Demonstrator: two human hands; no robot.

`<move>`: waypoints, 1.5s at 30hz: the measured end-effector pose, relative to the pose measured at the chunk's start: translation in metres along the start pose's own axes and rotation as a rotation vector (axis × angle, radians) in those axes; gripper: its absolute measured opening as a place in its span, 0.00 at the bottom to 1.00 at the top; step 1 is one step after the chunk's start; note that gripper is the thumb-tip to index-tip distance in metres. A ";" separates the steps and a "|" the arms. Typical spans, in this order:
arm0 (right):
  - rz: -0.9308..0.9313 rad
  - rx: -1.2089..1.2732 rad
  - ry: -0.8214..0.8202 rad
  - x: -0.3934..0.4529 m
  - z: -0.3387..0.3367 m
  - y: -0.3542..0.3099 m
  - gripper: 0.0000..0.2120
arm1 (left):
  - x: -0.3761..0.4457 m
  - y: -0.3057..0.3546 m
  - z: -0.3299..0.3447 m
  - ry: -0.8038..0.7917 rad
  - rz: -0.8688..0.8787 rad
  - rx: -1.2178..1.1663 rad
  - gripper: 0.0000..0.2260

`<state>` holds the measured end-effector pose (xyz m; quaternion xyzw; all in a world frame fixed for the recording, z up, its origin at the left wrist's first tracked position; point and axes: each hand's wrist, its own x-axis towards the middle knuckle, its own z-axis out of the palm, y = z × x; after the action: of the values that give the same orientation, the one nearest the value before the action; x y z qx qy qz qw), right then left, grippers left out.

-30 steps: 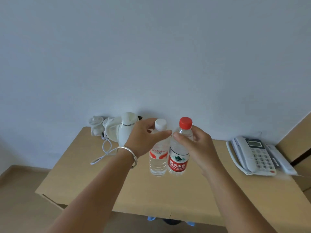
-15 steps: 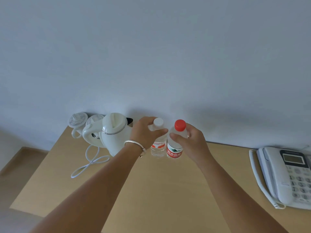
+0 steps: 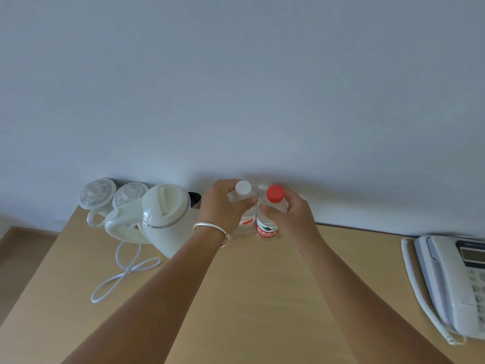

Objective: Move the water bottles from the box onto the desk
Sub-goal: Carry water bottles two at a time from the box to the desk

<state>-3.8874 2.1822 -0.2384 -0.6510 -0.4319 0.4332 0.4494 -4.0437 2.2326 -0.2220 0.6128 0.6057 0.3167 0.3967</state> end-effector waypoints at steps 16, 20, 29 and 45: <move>-0.009 -0.114 0.148 -0.018 0.003 -0.001 0.29 | -0.023 0.018 -0.013 -0.085 0.102 0.078 0.31; 0.001 -0.108 0.222 -0.039 -0.009 -0.019 0.29 | -0.041 0.033 -0.022 -0.032 0.183 0.080 0.25; -0.067 -0.497 0.351 -0.135 -0.047 -0.060 0.24 | -0.096 0.057 -0.040 -0.123 0.406 0.507 0.28; 0.215 -0.686 0.775 -0.363 -0.110 -0.046 0.24 | -0.258 0.128 0.036 -0.642 0.771 0.612 0.32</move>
<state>-3.8818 1.8234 -0.1063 -0.9138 -0.2816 0.0381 0.2902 -3.9665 1.9792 -0.1038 0.9407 0.2526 0.0475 0.2214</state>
